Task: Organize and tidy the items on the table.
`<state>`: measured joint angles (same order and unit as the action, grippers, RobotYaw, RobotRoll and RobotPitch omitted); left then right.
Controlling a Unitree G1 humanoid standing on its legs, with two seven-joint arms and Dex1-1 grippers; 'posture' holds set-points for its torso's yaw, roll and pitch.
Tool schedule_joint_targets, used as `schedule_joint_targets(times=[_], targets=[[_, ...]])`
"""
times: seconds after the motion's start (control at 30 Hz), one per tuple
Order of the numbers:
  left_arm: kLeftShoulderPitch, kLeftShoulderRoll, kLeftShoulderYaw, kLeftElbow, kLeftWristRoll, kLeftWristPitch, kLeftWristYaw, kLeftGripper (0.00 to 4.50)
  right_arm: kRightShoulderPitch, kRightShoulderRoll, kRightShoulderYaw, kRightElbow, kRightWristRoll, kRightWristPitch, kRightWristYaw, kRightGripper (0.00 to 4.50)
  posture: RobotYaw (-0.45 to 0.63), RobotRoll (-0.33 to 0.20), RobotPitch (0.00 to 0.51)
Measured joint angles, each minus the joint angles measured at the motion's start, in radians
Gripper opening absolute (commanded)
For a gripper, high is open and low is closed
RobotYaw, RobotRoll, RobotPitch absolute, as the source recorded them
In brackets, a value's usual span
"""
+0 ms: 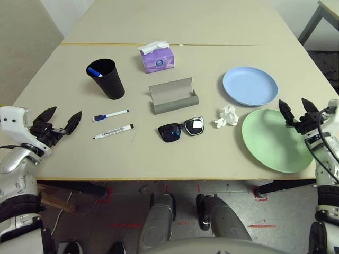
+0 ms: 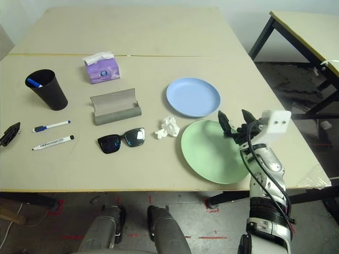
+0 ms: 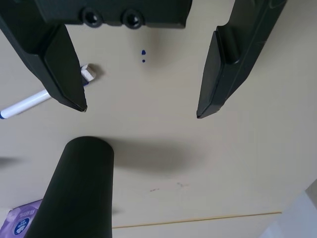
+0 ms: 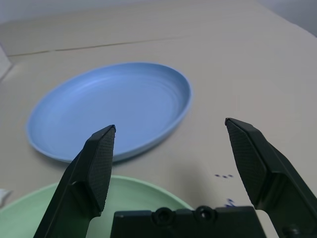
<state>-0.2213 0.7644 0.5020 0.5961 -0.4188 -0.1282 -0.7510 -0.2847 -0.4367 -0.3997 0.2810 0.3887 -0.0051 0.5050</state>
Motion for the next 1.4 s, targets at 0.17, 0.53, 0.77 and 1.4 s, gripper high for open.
schedule_joint_targets(times=[0.17,0.53,0.77,1.4], targets=[[-0.041,0.002,-0.015,0.001,0.005,0.0,-0.009,4.5,0.023,0.004,0.005,-0.038,0.001,0.005,-0.01,4.48,0.07,0.0,0.211],[-0.052,0.002,-0.017,-0.003,0.02,0.0,-0.027,4.5,0.027,0.003,0.005,-0.044,0.005,0.013,-0.01,4.48,0.09,0.0,0.209],[-0.038,0.0,-0.017,-0.008,0.02,0.0,-0.018,4.5,0.015,-0.024,0.002,-0.012,0.006,0.013,-0.005,4.48,0.09,0.0,0.202],[-0.033,-0.038,-0.017,-0.011,0.02,-0.015,-0.002,4.5,0.0,-0.07,-0.015,0.059,0.006,-0.005,0.012,4.48,0.07,0.0,0.195]])
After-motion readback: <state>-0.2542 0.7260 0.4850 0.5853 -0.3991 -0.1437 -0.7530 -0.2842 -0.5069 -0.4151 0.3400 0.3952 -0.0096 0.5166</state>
